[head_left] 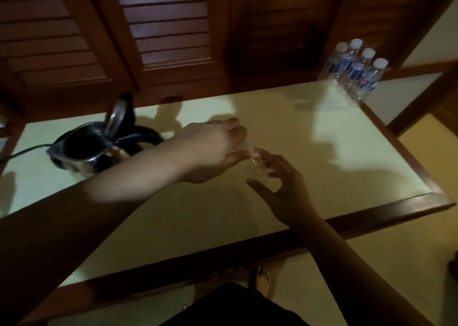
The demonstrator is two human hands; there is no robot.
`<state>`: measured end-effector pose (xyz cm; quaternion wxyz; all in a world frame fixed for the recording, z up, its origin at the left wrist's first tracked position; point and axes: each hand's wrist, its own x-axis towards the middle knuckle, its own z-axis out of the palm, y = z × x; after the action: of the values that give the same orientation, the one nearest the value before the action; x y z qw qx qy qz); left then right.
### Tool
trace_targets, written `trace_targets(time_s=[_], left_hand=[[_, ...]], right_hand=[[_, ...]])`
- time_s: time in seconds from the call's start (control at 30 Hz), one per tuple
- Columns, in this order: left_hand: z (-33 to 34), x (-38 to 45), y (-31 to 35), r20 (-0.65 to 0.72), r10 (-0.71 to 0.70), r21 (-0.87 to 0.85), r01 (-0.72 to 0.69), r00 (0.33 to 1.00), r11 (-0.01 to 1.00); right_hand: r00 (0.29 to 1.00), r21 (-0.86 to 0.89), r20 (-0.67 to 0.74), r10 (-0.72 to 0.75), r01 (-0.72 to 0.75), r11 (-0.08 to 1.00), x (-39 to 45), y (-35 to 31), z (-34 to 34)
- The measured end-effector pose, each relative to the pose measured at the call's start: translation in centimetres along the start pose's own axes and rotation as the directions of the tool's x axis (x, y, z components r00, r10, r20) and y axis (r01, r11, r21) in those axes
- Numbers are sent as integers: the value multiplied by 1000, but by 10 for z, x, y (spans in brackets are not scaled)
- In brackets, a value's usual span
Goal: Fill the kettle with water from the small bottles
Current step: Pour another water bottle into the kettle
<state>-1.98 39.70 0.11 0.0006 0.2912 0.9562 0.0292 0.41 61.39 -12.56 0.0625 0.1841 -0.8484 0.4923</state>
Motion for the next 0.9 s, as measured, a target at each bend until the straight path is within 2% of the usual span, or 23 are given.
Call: trace_targets(time_s=[0.07,0.1,0.2,0.23,0.3,0.37,0.43,0.53,0.6,0.67,0.77,0.9], left_hand=[[2,37,8,50,65,105,-70,997,992],[2,53,11,45,114,79,-117,992,990],[6,94,16,-43,262,-172,-265,964,949],[9,104,17,-70,245,-260,-255,967,932],[22,122,26,-37,52,-492,-63,998,868],[45,138,40,38,-154,-690,137,987,711],[74,156,55,22,-249,-784,171,968,597],[99,185,69,-44,-339,-875,128,940,466],[104,206,74,-92,-363,-893,85,927,442],[107,228,75,-126,-404,-896,71,906,439],[111,268,67,-140,-470,-889,98,871,447],[117,326,57,-139,-517,-886,127,845,446]], right_hand=[[985,178,154,83,-111,978,11,29,-29],[973,232,200,111,-157,960,17,43,-41],[973,297,191,133,-187,937,27,75,-69],[980,306,155,124,-167,937,29,82,-75],[992,298,55,111,-122,947,36,93,-87],[992,266,-5,124,-118,957,47,102,-99],[992,232,-23,128,-119,965,59,112,-108],[993,151,-41,109,-102,983,74,127,-120],[992,77,-48,113,-109,991,80,137,-130],[988,-102,-33,150,-153,983,87,152,-144],[965,-451,8,263,-232,862,99,178,-171],[917,-598,162,364,-203,775,119,206,-187]])
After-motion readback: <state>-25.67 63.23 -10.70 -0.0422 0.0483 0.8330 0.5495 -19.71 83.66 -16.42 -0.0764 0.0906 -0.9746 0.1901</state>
